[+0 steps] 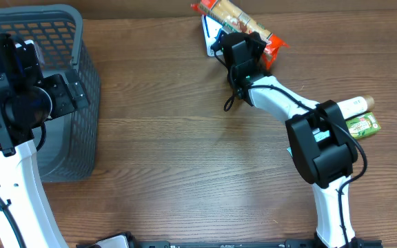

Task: Scan the item barcode
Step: 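Hold the spaghetti pack barcode in front of the scanner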

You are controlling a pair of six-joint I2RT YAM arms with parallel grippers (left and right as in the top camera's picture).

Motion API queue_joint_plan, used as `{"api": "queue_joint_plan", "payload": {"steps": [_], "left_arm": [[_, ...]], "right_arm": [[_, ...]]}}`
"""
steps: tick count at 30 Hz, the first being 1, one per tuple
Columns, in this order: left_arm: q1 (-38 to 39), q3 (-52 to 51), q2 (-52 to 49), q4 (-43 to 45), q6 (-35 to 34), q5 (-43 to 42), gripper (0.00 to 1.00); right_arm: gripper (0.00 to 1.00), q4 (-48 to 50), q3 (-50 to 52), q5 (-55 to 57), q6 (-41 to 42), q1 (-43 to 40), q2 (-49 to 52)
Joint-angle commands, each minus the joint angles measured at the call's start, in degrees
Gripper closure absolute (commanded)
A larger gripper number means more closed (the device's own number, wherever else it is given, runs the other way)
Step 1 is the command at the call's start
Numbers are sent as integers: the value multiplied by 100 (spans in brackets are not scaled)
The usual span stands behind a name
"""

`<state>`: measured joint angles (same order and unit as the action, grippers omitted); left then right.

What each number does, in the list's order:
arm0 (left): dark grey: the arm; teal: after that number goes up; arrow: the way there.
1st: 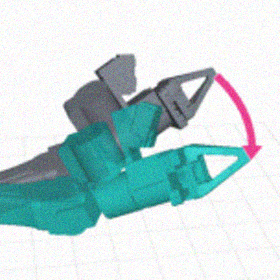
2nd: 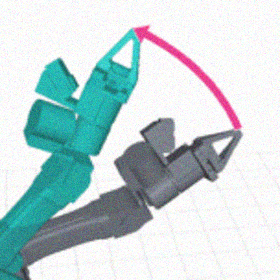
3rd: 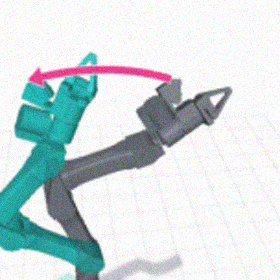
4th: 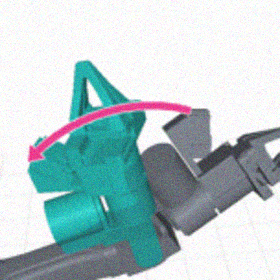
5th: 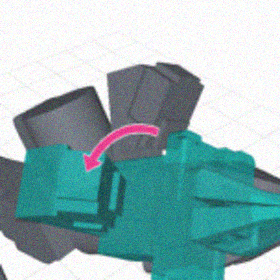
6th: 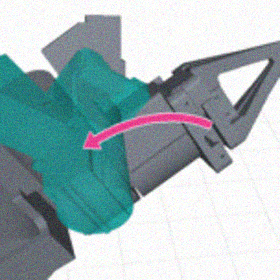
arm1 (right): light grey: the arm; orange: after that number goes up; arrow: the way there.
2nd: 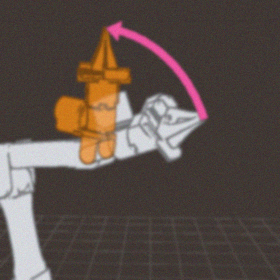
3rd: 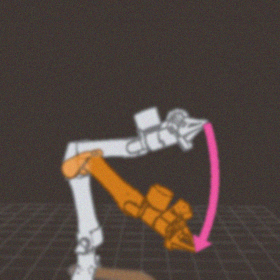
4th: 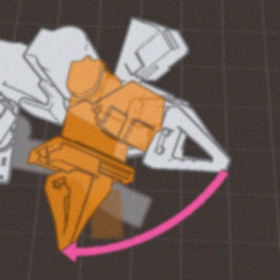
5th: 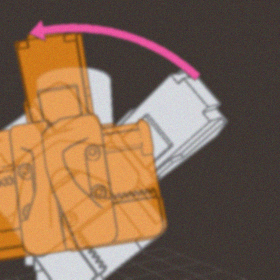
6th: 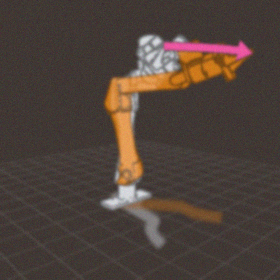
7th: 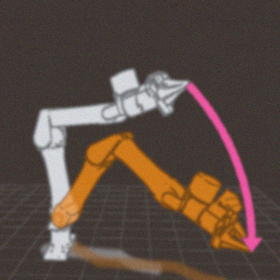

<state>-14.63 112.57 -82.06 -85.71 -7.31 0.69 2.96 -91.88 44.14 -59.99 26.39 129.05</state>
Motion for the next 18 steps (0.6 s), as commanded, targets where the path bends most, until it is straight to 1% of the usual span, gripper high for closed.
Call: {"api": "queue_joint_plan", "payload": {"steps": [1,4,9,14,18], "left_arm": [[2,0,-24,24,-42,-26,0],[2,2,-24,24,-42,-26,0],[2,2,-24,24,-42,-26,0],[2,2,-24,24,-42,-26,0],[2,2,-24,24,-42,-26,0]], "right_arm": [[96,304,-297,407,-11,20,-188],[96,483,-297,494,-22,20,-188],[96,608,-297,592,-273,22,-188],[96,603,-297,621,-262,22,-214],[96,595,-297,621,-9,35,-317]]}}
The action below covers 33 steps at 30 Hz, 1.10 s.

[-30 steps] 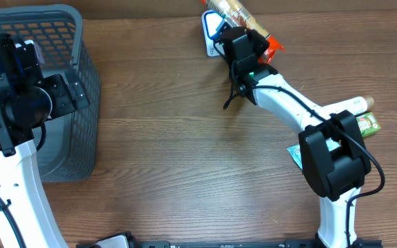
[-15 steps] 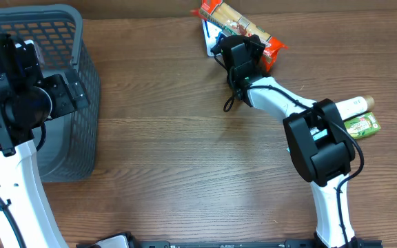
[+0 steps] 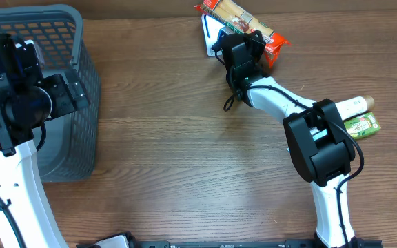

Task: Scan the item barcode
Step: 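Hold the spaghetti pack barcode in front of the scanner, then move the spaghetti pack right and drop it beside the tube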

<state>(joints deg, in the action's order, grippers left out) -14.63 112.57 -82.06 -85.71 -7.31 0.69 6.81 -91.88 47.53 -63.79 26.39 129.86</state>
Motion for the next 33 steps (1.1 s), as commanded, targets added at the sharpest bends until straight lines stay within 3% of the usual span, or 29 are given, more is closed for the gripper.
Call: {"api": "queue_joint_plan", "payload": {"steps": [1,5,10,15,17,23,28,33], "left_arm": [[2,2,-24,24,-42,-26,0],[2,2,-24,24,-42,-26,0],[2,2,-24,24,-42,-26,0],[2,2,-24,24,-42,-26,0],[2,2,-24,24,-42,-26,0],[2,2,-24,24,-42,-26,0],[2,2,-24,24,-42,-26,0],[2,2,-24,24,-42,-26,0]], "right_arm": [[96,188,-297,282,444,39,-459],[96,-424,-297,109,1150,98,-1095],[96,-2341,-297,-872,2728,101,-2214],[96,-4369,-299,-2133,5213,-37,-3342],[96,-5598,-299,-3206,6843,-299,-3906],[96,-7517,-289,-4207,9307,-994,-4221],[96,-7962,225,-4175,10480,-1471,-4197],[96,-7326,1429,-3738,11986,-1784,-4194]]}}
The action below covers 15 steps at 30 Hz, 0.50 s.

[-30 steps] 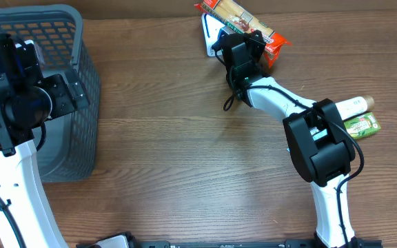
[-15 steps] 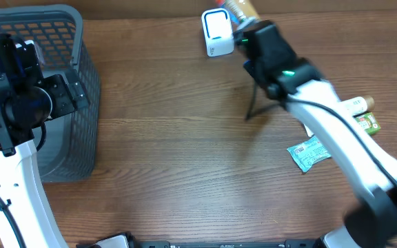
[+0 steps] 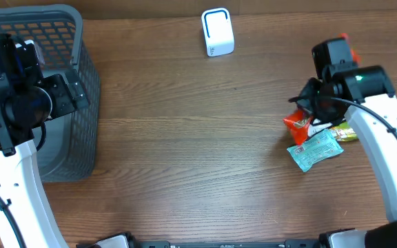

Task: Scan the item barcode
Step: 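Move the spaghetti pack right and drop it beside the tube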

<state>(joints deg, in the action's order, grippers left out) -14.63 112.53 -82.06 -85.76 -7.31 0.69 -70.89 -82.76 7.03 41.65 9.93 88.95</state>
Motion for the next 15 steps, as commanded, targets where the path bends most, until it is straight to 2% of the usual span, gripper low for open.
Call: {"api": "queue_joint_plan", "payload": {"steps": [1,8,12,13,14,15], "left_arm": [[2,7,-24,28,-42,-26,0],[2,4,-24,28,-42,-26,0],[2,7,-24,28,-42,-26,0],[2,7,-24,28,-42,-26,0],[2,4,-24,28,-42,-26,0],[2,7,-24,28,-42,-26,0]], "right_arm": [[96,765,811,343,1622,-166,-103],[96,3399,2371,730,1690,-177,-96],[94,3886,2542,1287,1685,-177,-96],[87,3956,2538,1377,1674,-177,-98],[70,3982,2518,1423,1620,-177,-98],[60,3982,2481,1438,1493,-177,-103]]}}
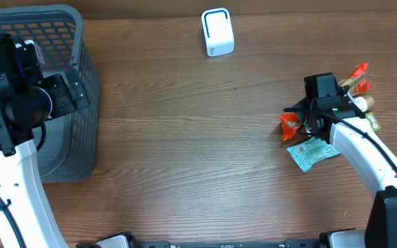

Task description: Scan the item barcode

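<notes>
A long orange-red snack packet [289, 125] lies slantwise at the right edge of the table, its other end [359, 74] sticking out past the arm. My right gripper [304, 117] sits across the packet's middle, apparently shut on it, though the wrist hides the fingers. The white barcode scanner [218, 32] stands at the back centre, far from the packet. My left gripper [62, 96] hangs over the basket at the far left, and its jaws cannot be made out.
A grey mesh basket [81, 76] fills the left side. By the right gripper lie a teal packet [313, 151], a pale bottle [364, 103] and a green item [374, 122].
The right gripper has dropped slightly lower and toward the front with the orange packet, which now lies flatter beside the teal packet. The left arm is unchanged.
The right gripper first held the orange packet right at the scanner at the back, and stayed there at the following moment. Later it was at the right side above the pile of items, and now it is down among them with the packet.
</notes>
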You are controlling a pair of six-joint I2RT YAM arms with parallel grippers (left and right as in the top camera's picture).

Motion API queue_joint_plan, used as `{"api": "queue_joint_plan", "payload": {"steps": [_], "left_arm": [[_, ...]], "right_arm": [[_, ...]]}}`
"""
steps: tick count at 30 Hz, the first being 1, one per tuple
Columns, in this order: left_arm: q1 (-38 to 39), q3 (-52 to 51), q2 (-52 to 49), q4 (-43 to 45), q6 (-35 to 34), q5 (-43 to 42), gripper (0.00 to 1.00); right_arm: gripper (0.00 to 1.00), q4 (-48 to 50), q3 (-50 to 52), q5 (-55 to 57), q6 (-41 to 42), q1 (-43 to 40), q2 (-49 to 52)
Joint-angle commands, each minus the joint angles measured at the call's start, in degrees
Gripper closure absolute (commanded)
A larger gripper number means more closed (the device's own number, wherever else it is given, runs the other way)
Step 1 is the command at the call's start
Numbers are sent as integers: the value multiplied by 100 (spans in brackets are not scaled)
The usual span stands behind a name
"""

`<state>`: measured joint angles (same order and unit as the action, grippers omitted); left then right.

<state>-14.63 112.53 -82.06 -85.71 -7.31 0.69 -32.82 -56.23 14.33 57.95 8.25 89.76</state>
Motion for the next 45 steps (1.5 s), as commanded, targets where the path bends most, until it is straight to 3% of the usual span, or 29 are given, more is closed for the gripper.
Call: {"api": "queue_joint_plan", "payload": {"steps": [1,2,5,6,14,25,34,45], "left_arm": [[2,7,-24,24,-42,-26,0],[2,7,-24,24,-42,-26,0],[2,7,-24,24,-42,-26,0],[2,4,-24,24,-42,-26,0],[2,4,-24,24,-42,-26,1],[2,7,-24,24,-42,-26,0],[2,7,-24,24,-42,-26,1],[2,7,-24,24,-42,-26,0]], "right_arm": [[53,173,-219,702,-302,-9,-192],[29,118,-317,638,-647,-9,-245],[4,-48,-501,420,-1263,-9,-470],[0,-192,-623,186,-1620,-9,-693],[0,-872,-949,-1029,-2968,-7,-2203],[0,-2549,-955,-1169,-3021,-7,-4297],[0,-3657,-1086,-1320,-3233,-7,-4771],[0,-3504,-1836,-1231,-3858,-7,-4771]]}}
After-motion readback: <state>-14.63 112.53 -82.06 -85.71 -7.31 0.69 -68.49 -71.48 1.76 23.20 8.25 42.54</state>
